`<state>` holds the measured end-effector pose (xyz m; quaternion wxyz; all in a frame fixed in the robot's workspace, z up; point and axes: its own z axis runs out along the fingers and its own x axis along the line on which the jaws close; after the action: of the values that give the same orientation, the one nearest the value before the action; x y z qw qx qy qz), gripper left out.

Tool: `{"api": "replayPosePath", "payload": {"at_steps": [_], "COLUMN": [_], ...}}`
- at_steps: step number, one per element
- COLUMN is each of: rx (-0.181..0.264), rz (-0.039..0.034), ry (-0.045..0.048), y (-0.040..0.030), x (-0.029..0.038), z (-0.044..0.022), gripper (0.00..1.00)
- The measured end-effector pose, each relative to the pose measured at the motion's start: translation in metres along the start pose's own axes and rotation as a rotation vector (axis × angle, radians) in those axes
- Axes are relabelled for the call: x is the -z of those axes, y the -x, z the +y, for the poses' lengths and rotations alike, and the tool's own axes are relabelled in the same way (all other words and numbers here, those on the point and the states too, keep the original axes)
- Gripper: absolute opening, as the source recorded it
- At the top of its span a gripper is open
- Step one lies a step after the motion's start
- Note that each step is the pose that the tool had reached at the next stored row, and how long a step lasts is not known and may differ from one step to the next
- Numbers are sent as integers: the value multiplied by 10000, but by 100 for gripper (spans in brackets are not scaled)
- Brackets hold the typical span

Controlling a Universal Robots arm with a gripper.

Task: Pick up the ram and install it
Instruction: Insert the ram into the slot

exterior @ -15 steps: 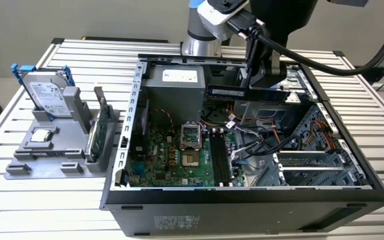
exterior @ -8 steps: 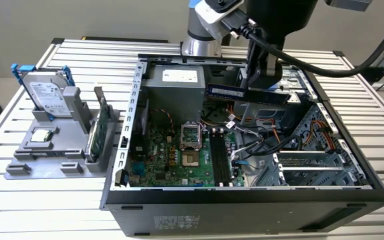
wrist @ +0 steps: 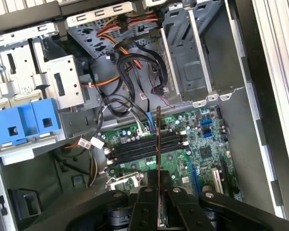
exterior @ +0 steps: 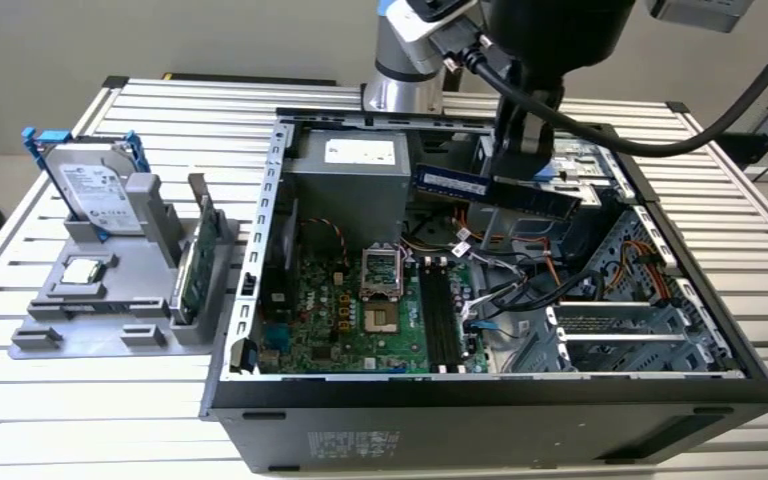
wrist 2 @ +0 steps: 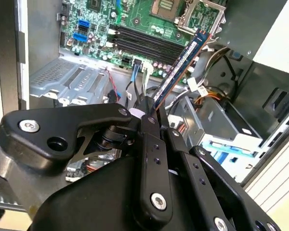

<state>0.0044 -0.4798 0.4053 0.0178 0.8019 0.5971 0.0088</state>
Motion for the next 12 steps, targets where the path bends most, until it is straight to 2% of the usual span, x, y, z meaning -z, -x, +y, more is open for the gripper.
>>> {"api": "replayPosePath", "payload": {"at_steps": [12], "rx": [-1501], "rz": [-58], "ry": [-11], "y": [0], "x": [-25], "z": [-1], "gripper": [0]}}
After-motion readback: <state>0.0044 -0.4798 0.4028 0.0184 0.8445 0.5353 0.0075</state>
